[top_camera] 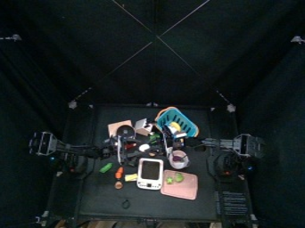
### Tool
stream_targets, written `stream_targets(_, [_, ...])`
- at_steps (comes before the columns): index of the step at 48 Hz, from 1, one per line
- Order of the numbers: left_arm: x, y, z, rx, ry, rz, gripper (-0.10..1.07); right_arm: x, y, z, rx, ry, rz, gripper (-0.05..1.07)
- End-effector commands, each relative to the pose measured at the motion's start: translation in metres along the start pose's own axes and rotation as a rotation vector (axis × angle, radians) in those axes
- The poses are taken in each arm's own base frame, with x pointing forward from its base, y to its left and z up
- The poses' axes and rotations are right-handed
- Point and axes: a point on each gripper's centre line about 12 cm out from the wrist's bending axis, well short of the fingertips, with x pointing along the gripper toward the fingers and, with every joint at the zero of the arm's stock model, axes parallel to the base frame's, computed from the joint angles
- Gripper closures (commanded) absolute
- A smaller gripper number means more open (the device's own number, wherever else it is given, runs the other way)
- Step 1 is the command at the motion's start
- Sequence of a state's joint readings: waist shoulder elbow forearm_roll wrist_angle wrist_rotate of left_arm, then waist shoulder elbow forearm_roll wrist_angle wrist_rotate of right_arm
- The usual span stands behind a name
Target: Place egg in pot
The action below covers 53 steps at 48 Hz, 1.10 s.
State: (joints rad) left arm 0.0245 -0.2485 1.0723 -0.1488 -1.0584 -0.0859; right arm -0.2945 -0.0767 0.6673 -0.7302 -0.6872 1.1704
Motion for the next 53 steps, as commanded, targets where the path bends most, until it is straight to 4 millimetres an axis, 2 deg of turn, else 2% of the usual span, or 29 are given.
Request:
stream_targets(1, [0.0, -0.001, 0.005, 0.0, -0.023, -0.003, -0.05, -0.01, 0.014, 0.01, 0.002, -0.037, 0.025, 0.39])
stream_targets(13, [-0.02, -0.02, -0.004, 0.033, 0.04, -0.118, -0.05, -0.048, 0.037, -0.039, 0.165, 0.028, -0.042, 0.39])
stream_targets(18, [-0.026, -0.022, -0.009, 0.054, 0.1, -0.142, -0.05, -0.063, 0.038, -0.056, 0.226, 0.077, -0.13, 0.39])
stream_targets(22, [-0.027, -0.022, -0.016, 0.06, 0.157, -0.142, -0.05, -0.078, 0.033, -0.069, 0.303, 0.13, -0.265, 0.39])
stream_targets(31, [-0.03, -0.022, -0.028, 0.081, 0.259, -0.145, -0.05, -0.103, 0.025, -0.084, 0.394, 0.267, -0.527, 0.38])
stream_targets(53, [-0.036, -0.023, -0.039, 0.089, 0.35, -0.155, -0.05, -0.127, 0.008, -0.114, 0.436, 0.442, -0.76, 0.36])
